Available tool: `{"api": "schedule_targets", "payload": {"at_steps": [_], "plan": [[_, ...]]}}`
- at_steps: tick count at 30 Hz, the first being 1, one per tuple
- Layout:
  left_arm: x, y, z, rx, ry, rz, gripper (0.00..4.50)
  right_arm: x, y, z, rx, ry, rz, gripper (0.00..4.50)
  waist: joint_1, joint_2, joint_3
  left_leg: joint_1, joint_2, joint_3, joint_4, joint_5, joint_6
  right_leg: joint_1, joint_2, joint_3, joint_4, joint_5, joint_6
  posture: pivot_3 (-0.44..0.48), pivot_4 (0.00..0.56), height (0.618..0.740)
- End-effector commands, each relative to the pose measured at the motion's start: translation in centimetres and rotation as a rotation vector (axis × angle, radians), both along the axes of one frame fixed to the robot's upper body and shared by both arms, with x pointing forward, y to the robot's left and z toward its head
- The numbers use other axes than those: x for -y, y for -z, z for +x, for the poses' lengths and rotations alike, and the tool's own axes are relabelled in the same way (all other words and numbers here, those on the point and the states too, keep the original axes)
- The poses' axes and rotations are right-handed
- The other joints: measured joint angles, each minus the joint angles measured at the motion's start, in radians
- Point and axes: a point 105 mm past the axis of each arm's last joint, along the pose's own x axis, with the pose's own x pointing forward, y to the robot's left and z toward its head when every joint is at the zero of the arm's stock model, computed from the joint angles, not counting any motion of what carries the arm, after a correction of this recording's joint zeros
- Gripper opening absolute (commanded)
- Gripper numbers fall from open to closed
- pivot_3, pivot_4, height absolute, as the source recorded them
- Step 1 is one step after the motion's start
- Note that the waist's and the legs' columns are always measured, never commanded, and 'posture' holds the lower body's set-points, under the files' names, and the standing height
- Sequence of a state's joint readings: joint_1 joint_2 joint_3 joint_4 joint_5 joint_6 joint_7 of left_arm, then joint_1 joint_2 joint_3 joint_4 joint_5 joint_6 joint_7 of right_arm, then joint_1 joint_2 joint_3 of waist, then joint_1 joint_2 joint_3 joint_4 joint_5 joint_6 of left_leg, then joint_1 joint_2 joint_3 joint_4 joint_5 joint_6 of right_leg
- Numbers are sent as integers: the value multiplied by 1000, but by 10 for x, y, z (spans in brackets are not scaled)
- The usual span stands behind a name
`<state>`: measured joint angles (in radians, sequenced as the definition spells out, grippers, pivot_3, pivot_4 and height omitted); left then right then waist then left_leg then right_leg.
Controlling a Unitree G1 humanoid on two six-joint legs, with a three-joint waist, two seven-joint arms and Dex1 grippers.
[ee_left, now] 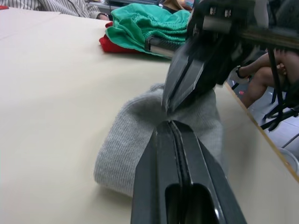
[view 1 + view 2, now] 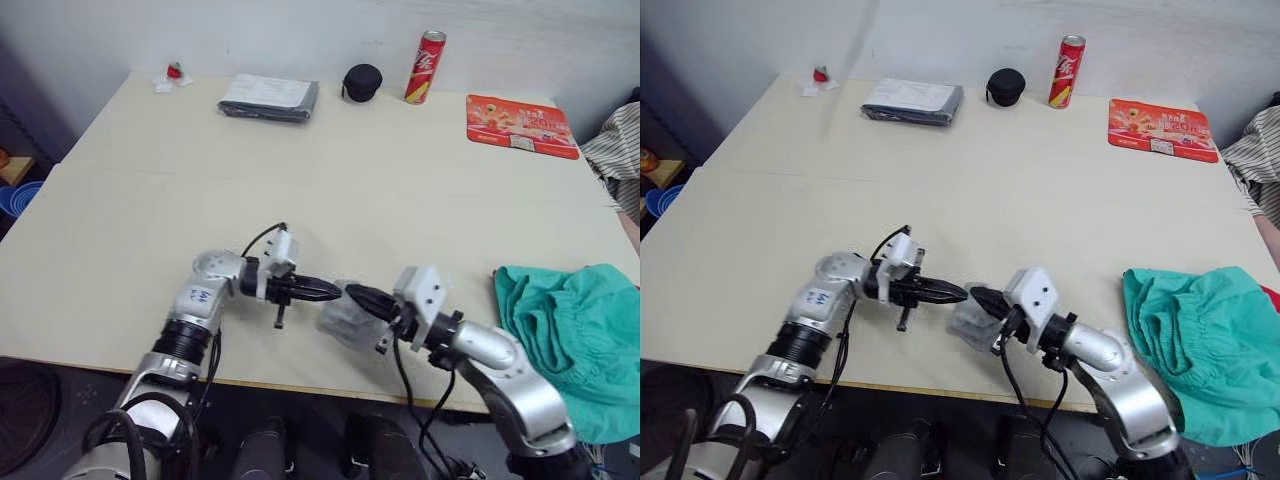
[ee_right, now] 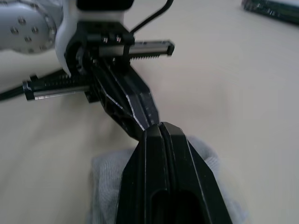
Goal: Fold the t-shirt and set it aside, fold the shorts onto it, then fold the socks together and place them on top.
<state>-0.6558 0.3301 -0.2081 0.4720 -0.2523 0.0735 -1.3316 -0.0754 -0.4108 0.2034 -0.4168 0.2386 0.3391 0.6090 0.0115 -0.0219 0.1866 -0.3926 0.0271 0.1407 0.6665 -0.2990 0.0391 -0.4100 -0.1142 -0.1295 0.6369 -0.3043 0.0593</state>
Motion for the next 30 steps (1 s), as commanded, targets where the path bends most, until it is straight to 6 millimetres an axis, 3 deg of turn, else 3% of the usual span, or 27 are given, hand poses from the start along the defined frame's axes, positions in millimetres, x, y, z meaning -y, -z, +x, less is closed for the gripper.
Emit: {"api": "schedule_targets", "payload": {"at_steps": [1,6,11,18,23,26,30], "plan": [[7,6,2,12,-5,45,67,-2,15,4,9,19,-36,0,-4,0,0,0,0,0,0,0,0,0,0,0,0,0,0,0,150,740],[6,25,-2,-6,-23,106,67,21,43,14,-36,168,-46,0,-12,0,0,3,1,0,0,0,0,2,0,0,1,0,0,0,150,740],[4,24,-7,6,-2,62,67,43,48,16,-65,264,10,0,-10,-1,-1,5,1,-1,0,0,0,5,-1,1,0,1,1,0,150,740],[1,22,-7,26,11,55,67,55,39,10,-107,293,164,0,-13,-1,-1,5,1,-3,0,0,0,6,-1,0,-1,1,1,0,150,740],[8,7,-6,59,40,-1,67,62,-2,-9,-78,237,305,0,-12,0,-1,4,1,-3,-1,0,0,4,-1,0,0,1,1,0,150,740],[10,-2,-6,77,57,-18,0,79,-14,-23,-228,249,405,574,-9,0,0,3,1,-3,-1,-1,0,3,-1,0,-1,1,1,0,150,740],[11,-13,-3,110,66,-33,0,105,-7,-42,-546,286,460,1922,-4,0,0,2,1,-4,-1,-2,2,4,-2,-1,-2,1,1,0,150,740]]}}
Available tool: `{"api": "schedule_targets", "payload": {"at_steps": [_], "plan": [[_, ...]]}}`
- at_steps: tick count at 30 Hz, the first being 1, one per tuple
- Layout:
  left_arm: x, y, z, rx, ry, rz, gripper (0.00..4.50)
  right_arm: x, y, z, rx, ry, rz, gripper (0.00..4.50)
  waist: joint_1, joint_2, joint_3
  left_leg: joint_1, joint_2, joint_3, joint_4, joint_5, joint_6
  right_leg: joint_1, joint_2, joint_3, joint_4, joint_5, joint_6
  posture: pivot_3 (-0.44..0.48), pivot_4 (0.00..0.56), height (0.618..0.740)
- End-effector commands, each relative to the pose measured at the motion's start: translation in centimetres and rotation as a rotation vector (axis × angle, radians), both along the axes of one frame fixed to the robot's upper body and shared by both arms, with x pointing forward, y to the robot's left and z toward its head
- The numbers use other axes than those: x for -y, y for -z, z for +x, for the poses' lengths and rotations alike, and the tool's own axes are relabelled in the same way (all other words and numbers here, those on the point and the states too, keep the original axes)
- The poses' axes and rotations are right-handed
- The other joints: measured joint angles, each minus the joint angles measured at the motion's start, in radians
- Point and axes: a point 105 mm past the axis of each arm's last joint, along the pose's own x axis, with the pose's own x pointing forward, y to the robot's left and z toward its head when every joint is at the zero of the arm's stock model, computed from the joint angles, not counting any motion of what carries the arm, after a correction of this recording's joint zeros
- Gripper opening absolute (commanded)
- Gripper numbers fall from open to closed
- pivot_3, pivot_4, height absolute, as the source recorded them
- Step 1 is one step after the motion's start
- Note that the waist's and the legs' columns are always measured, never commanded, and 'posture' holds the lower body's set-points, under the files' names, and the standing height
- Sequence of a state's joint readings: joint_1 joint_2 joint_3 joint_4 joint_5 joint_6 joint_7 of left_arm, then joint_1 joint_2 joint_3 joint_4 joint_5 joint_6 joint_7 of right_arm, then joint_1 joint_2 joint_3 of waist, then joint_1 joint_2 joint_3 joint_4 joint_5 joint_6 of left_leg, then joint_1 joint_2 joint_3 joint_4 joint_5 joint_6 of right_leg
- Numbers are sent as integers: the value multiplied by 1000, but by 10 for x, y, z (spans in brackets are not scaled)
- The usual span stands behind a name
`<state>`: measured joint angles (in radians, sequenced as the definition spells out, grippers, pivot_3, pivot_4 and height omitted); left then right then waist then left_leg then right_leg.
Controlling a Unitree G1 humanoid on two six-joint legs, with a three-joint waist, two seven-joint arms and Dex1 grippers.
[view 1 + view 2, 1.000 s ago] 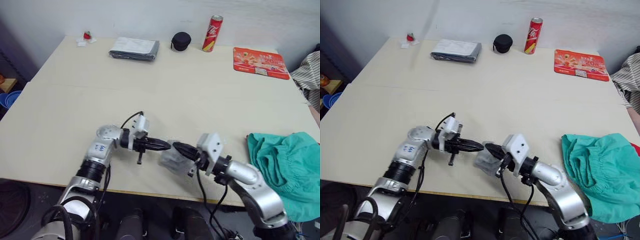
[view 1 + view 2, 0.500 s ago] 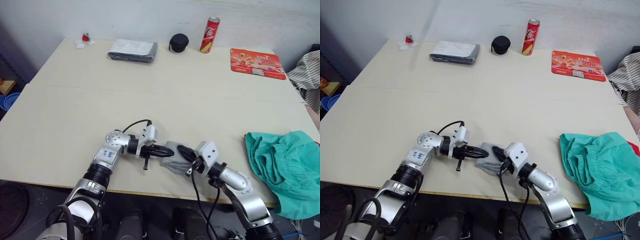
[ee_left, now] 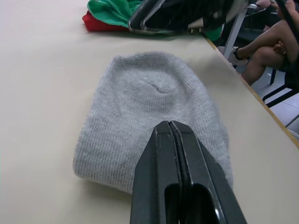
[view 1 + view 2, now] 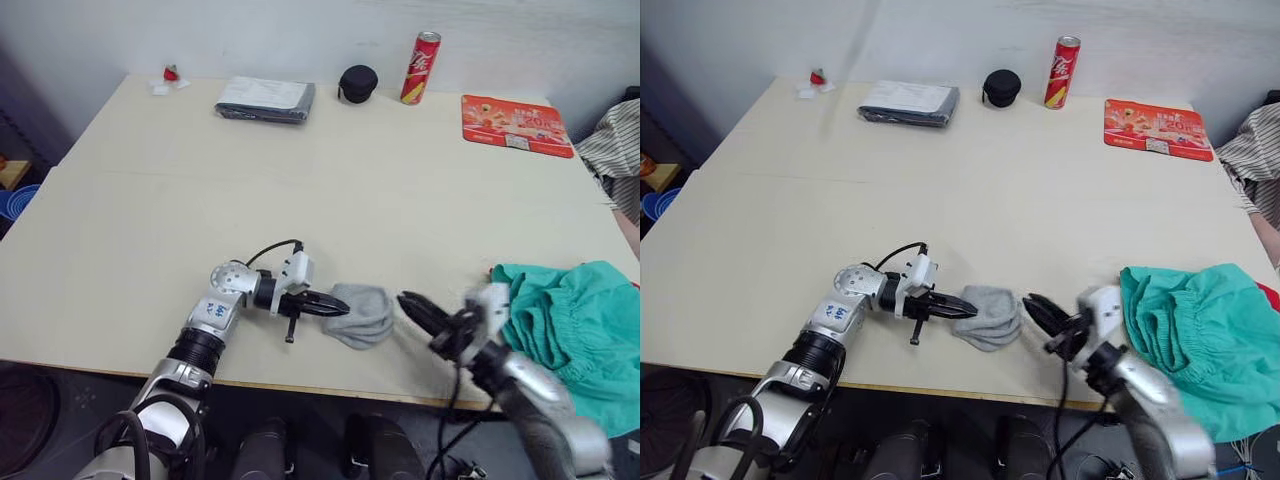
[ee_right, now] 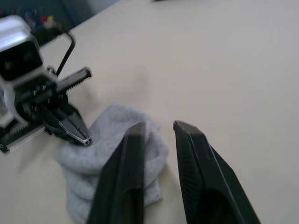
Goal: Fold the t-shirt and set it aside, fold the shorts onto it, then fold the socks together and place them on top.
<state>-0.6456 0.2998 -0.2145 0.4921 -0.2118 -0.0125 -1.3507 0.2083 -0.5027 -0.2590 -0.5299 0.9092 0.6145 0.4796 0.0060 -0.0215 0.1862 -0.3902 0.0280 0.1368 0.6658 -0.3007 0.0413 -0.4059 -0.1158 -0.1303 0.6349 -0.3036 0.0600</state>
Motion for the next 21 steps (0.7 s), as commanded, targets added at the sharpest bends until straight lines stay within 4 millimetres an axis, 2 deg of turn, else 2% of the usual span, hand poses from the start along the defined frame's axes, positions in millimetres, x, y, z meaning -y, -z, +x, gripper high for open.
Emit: {"api": "schedule_targets", "payload": {"at_steps": [1,3,7,11,14,21], "plan": [[5,-21,3,62,22,-47,0,8,2,-21,-223,-70,46,2298,1,0,0,0,0,0,0,-1,1,0,0,0,0,0,0,0,150,740],[6,-23,5,72,21,-45,0,8,10,-32,-367,-99,80,2956,2,0,0,0,0,0,0,-3,5,0,0,0,-1,0,0,0,150,740],[8,-15,8,112,14,3,0,-4,12,-32,-549,-60,340,4392,-5,0,0,0,1,0,-1,-3,5,0,1,-1,-1,0,0,0,150,740],[10,-10,16,158,-36,25,0,-33,19,-31,-692,-60,475,4450,-5,0,0,0,1,0,-1,-3,5,0,1,-1,-1,0,0,0,150,740],[8,-2,15,165,-24,74,0,-47,24,-20,-725,-18,529,4450,-5,0,0,-1,1,0,-1,-2,5,0,1,-1,-1,0,0,0,150,740],[7,2,13,163,-24,84,0,-61,25,10,-754,8,565,4450,-8,-1,0,0,1,1,-1,-2,5,0,1,0,-2,1,2,0,150,740]]}}
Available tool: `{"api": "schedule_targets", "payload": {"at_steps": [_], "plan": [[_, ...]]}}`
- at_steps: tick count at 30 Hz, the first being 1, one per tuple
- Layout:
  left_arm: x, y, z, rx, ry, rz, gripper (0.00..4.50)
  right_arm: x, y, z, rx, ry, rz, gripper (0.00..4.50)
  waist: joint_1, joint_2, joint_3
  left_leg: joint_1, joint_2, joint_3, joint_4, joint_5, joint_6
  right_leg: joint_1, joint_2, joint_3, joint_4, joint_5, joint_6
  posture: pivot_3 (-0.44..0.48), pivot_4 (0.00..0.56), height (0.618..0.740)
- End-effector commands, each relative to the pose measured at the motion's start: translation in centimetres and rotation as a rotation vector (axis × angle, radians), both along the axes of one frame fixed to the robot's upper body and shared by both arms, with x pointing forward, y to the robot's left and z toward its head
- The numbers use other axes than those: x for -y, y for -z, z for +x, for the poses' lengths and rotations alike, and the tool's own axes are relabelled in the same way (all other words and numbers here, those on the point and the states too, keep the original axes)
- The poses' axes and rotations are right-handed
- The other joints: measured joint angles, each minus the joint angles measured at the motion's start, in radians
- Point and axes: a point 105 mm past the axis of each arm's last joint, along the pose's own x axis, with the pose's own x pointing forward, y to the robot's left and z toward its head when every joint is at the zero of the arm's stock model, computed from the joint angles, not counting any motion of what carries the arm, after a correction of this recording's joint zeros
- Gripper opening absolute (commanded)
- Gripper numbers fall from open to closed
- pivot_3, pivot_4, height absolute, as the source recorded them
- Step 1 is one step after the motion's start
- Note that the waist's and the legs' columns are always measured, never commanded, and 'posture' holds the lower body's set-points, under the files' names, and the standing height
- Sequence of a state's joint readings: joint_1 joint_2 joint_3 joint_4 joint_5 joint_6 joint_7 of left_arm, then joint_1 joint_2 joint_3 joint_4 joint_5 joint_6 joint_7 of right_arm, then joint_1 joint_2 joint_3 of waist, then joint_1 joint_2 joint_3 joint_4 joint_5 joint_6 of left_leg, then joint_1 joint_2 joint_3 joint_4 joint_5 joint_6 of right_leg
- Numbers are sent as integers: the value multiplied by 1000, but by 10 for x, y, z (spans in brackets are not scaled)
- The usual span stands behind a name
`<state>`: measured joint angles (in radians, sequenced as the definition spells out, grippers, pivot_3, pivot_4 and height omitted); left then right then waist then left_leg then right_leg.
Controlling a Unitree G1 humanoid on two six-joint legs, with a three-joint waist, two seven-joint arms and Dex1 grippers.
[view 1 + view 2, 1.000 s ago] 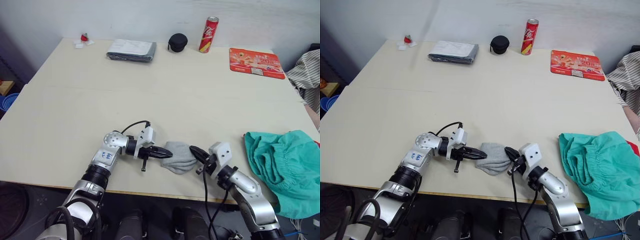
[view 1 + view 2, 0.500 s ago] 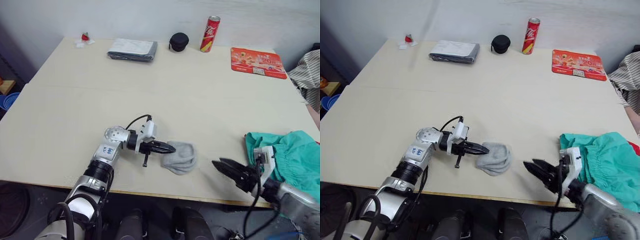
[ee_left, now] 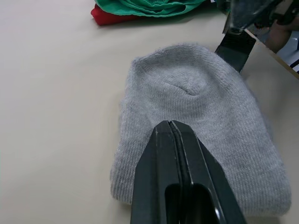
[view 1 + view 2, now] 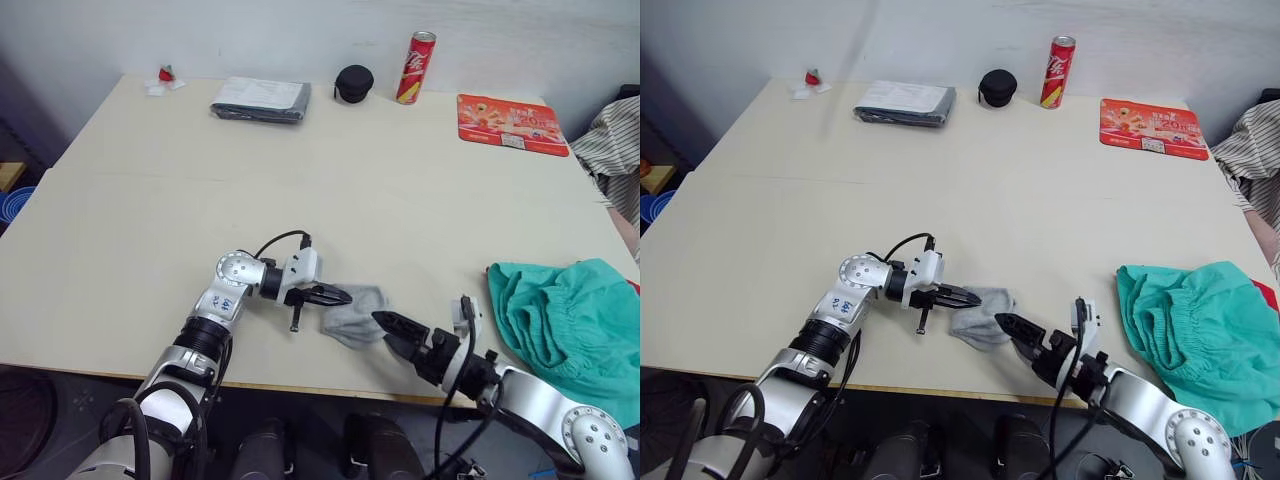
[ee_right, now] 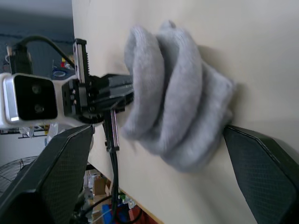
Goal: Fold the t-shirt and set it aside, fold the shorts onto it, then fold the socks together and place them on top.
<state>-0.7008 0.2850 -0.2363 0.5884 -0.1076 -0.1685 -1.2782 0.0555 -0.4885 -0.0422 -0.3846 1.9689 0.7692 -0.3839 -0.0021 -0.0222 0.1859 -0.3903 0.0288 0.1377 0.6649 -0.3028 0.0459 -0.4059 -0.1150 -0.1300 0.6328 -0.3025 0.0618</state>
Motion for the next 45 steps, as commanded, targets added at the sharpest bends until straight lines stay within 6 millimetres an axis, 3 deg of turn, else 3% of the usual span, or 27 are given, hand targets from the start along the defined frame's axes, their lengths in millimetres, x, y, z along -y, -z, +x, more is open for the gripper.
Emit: {"api": "schedule_targets", "payload": {"at_steps": [1,5,8,18,20,22,24,27,30,33,35,37,41,45], "plan": [[2,-2,0,17,10,9,0,-3,7,7,-40,-10,-11,4450,1,0,0,0,0,0,0,0,0,0,0,0,0,0,0,0,150,740],[1,-1,-1,16,11,12,0,-16,10,13,-56,-50,2,4450,-2,0,0,0,0,0,0,0,0,0,0,0,0,0,0,0,150,740],[0,-2,-1,17,7,13,0,-19,11,19,-63,-35,15,3909,-3,0,0,0,1,0,0,0,0,0,0,0,0,0,0,0,150,740],[-6,-8,3,37,-25,-24,0,-11,0,19,-12,-49,34,546,-1,0,0,0,0,0,0,0,0,0,0,0,0,0,0,0,150,740],[-7,-20,4,19,-31,-88,0,-5,-13,15,60,-64,39,248,0,0,0,-1,0,0,0,0,0,0,0,0,0,0,0,0,150,740],[-12,-38,0,-43,-16,-167,0,2,-33,8,172,-102,51,248,0,1,0,-2,0,0,0,0,0,-2,0,0,0,0,0,0,150,740],[-22,-60,-5,-87,-6,-210,371,25,-58,-4,319,-130,23,248,3,3,2,-5,0,0,0,0,0,-4,0,0,-1,0,0,0,150,740],[-31,-81,-14,-86,2,-241,1194,72,-77,-17,409,-89,-46,248,4,3,2,-9,0,-2,1,2,-2,-4,1,-2,-4,1,2,0,150,740],[-39,-99,-26,-104,-9,-301,2124,140,-98,-25,470,165,-103,248,15,3,2,-10,-1,-3,1,1,-1,-3,1,-3,-7,2,3,0,150,740],[-42,-101,-34,-120,-41,-337,3119,212,-113,-46,488,492,-153,248,27,3,2,-10,-2,-2,1,1,-1,-2,1,-3,-7,3,6,0,150,740],[-43,-99,-36,-129,-66,-352,3726,238,-119,-62,498,621,-162,248,29,3,2,-10,-2,-2,1,1,1,-2,1,-2,-11,4,7,0,150,740],[-43,-95,-37,-142,-85,-359,4328,258,-112,-80,451,732,-170,248,29,4,2,-10,-2,-2,1,1,1,-2,1,-1,-11,5,8,0,150,740],[-38,-92,-39,-162,-86,-355,4500,290,-82,-96,306,927,-112,248,27,4,2,-10,-2,-2,1,0,4,-2,1,0,-11,6,7,0,150,740],[-36,-96,-36,-157,-69,-339,4500,290,-36,-90,72,920,-105,248,21,7,0,-8,-2,1,-1,1,2,-3,1,3,-10,7,6,0,150,740]]}}
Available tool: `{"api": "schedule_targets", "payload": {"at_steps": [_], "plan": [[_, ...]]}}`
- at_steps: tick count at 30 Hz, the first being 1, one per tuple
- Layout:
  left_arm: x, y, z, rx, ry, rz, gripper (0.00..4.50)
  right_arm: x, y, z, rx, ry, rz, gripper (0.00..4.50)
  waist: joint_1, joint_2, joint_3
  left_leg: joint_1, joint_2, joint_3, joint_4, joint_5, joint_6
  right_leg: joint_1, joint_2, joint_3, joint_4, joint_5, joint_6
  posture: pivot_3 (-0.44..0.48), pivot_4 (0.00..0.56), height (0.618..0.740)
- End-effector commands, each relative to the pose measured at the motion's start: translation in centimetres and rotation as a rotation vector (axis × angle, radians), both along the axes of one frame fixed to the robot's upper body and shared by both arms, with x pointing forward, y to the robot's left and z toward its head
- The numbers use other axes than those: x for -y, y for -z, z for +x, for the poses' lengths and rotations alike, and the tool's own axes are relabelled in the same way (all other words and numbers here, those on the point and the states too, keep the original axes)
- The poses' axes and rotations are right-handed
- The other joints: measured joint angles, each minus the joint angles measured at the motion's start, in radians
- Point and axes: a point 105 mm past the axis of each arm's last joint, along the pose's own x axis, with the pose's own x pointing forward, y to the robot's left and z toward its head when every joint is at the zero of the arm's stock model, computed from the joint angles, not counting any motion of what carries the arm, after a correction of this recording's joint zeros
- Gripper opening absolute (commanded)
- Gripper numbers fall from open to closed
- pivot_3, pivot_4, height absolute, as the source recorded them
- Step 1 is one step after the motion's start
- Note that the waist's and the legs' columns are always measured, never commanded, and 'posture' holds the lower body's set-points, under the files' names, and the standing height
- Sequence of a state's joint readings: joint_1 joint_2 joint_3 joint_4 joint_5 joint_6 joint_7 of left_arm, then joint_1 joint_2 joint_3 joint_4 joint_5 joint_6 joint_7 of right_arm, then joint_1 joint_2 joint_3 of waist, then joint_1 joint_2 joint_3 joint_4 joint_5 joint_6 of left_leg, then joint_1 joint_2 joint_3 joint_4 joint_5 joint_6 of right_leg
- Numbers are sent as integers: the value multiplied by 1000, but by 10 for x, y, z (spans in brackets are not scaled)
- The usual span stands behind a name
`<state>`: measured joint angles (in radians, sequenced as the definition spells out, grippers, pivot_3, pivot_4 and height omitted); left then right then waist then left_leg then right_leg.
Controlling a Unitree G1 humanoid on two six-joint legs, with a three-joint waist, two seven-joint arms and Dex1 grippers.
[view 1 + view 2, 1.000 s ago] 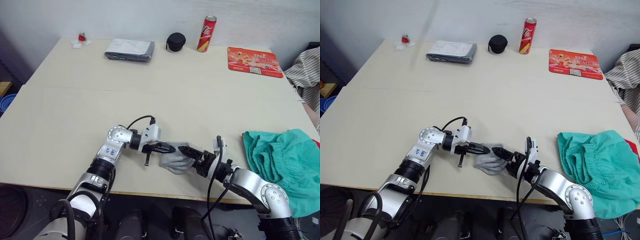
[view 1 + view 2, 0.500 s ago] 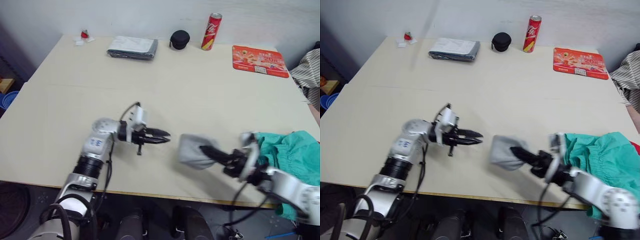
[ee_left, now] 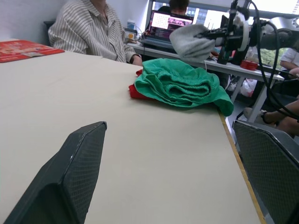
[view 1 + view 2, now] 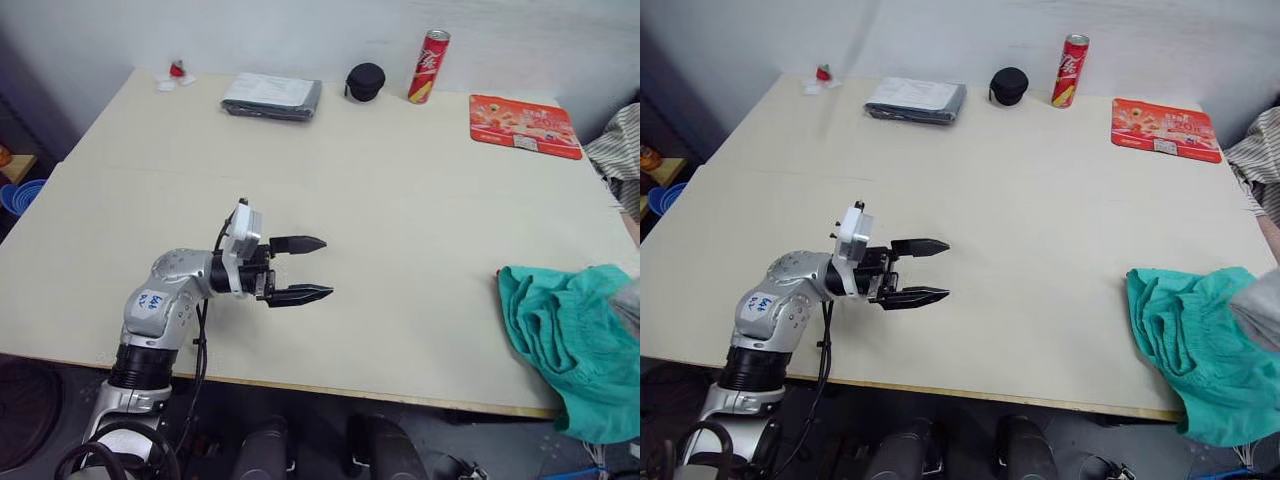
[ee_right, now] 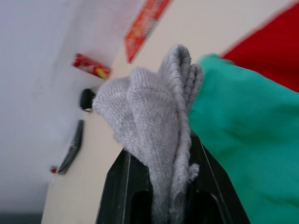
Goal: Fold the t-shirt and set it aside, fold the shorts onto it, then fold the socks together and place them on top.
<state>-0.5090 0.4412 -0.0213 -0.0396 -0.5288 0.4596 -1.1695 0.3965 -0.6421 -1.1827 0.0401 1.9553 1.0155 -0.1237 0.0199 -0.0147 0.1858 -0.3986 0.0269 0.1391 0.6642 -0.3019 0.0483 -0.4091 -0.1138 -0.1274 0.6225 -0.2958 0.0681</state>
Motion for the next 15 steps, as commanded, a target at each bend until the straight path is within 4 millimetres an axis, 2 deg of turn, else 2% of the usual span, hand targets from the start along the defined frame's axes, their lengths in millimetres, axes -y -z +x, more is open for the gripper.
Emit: {"api": "schedule_targets", "payload": {"at_steps": [1,6,8,10,11,15], "plan": [[5,-17,-3,66,44,-6,4500,6,21,8,-94,47,61,248,-3,0,0,0,0,1,0,0,-1,0,0,0,0,0,0,0,150,740],[4,-20,-2,77,44,6,4500,11,51,22,-209,124,105,248,-9,2,-1,4,0,5,-1,1,-2,0,0,5,2,0,0,0,150,740],[4,-20,-3,80,42,9,4500,10,52,24,-213,121,88,248,-9,2,-1,4,1,5,-1,1,-3,0,1,5,2,0,0,0,150,740],[4,-20,-4,82,36,12,4500,4,45,25,-180,88,73,962,-8,2,-1,4,1,6,-1,1,-3,0,1,6,2,0,0,0,150,740],[3,-19,-4,83,32,15,4500,8,45,21,-198,111,59,1171,-8,2,-1,4,1,6,-1,1,-3,0,1,6,2,0,0,0,150,740],[-2,-16,-6,81,20,31,4500,18,30,-4,-247,114,-46,2514,0,3,-2,4,1,6,-1,1,-3,0,1,7,2,0,0,0,150,740]]}}
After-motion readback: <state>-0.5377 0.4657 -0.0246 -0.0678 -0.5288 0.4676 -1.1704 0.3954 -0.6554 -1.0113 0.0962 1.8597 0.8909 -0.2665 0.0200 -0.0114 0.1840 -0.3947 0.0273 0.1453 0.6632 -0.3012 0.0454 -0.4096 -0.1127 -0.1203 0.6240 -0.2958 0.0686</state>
